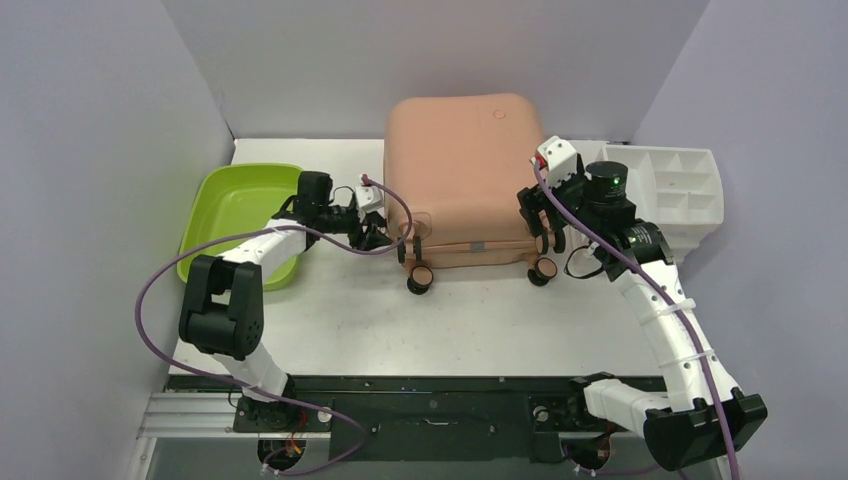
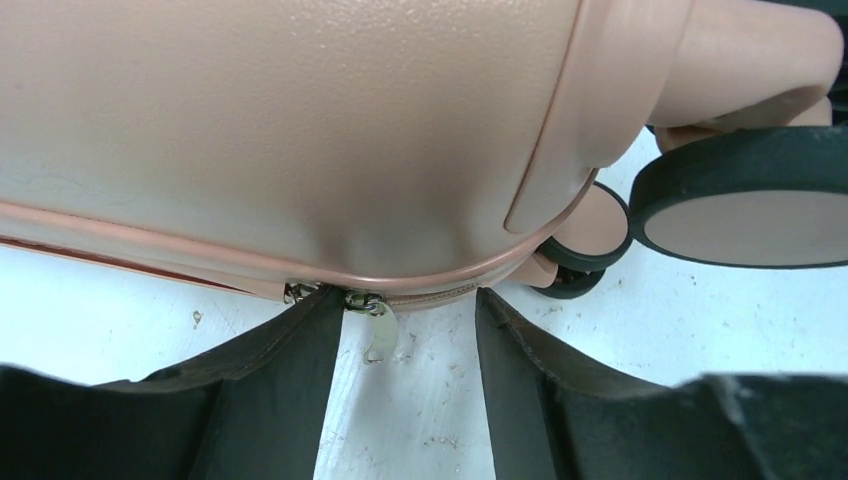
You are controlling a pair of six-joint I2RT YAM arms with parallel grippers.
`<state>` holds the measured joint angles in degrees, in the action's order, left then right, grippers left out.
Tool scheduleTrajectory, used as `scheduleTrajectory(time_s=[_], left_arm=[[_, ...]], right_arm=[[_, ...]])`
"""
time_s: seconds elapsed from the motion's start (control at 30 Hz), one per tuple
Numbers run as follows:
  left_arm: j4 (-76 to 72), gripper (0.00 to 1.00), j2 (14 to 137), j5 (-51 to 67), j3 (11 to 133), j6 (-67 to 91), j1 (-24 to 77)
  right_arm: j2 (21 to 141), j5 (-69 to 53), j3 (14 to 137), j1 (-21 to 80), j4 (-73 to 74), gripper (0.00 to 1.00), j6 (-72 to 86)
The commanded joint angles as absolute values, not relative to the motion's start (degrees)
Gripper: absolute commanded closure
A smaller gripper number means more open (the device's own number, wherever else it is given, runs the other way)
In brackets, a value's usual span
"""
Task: Open, take out, and arrange the luggage
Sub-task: Pick up the zipper from the luggage.
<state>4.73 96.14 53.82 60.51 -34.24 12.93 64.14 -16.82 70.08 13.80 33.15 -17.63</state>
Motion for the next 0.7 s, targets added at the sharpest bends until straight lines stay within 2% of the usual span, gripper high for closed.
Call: scheduleTrajectory(time_s=[0.0, 0.67], left_arm=[[12.82, 0.49, 97.93, 53.25, 63.5, -41.2, 13.32], [16.91, 0.49, 101.69, 46.61, 67.28, -50.57, 12.4]], right_arm=[[63.23, -14.38, 73.09, 13.27, 32.22, 0.26, -19.3], [70.24, -7.94, 78.2, 10.83, 30.54, 0.25, -16.39]])
